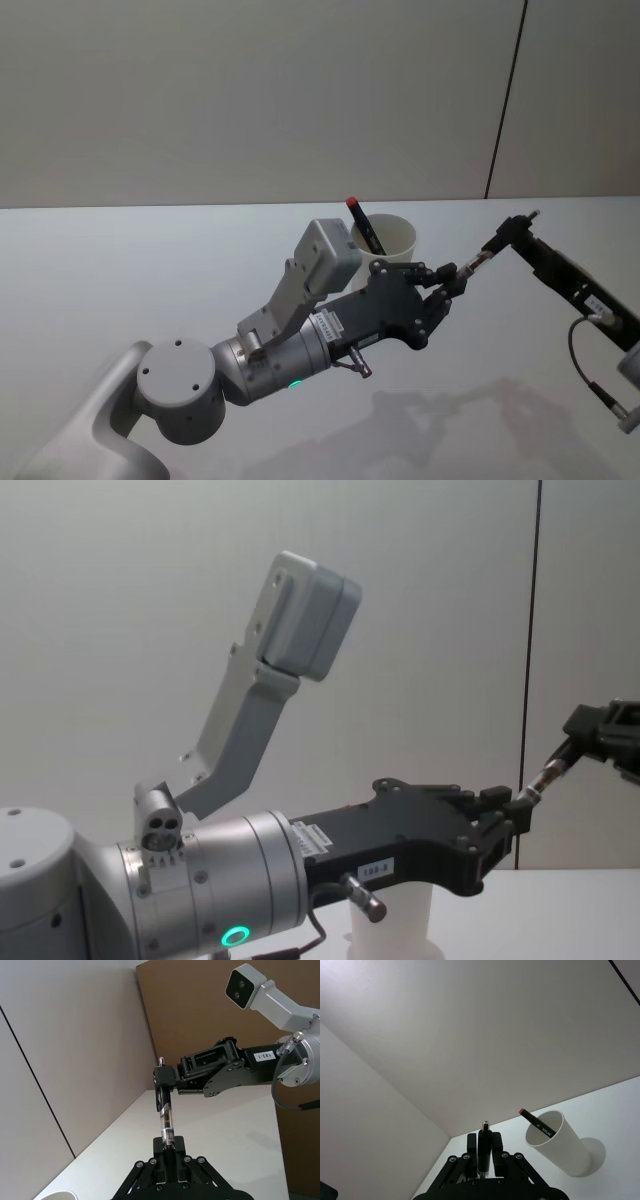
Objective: Place the pen into the pen holder.
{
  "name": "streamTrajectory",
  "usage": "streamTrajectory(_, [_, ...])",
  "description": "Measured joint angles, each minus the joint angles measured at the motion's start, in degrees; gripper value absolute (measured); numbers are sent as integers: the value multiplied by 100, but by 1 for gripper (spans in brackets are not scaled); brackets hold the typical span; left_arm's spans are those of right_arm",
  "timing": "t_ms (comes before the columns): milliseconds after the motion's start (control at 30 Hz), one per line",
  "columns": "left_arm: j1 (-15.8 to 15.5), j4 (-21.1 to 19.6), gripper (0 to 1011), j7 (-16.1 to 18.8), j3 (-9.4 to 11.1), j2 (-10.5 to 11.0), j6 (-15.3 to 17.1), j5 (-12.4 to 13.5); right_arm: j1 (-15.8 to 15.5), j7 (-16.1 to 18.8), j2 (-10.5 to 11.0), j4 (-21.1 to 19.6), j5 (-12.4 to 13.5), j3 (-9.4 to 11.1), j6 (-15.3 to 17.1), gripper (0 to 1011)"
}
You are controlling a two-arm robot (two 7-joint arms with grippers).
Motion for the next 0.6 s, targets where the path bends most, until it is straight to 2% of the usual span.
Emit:
streamTrajectory(100, [0, 0, 131, 1, 0, -1, 0, 0, 11, -57, -12, 8, 116, -14, -14, 134])
streamTrajectory(500, [-1, -1, 132, 3, 0, -1, -13, -11, 44, -194, -19, 44, 354, -65, -104, 131])
streamTrajectory(600, [2, 4, 185, 0, -1, 5, 2, 3, 60, -211, -8, 46, 390, -64, -156, 131])
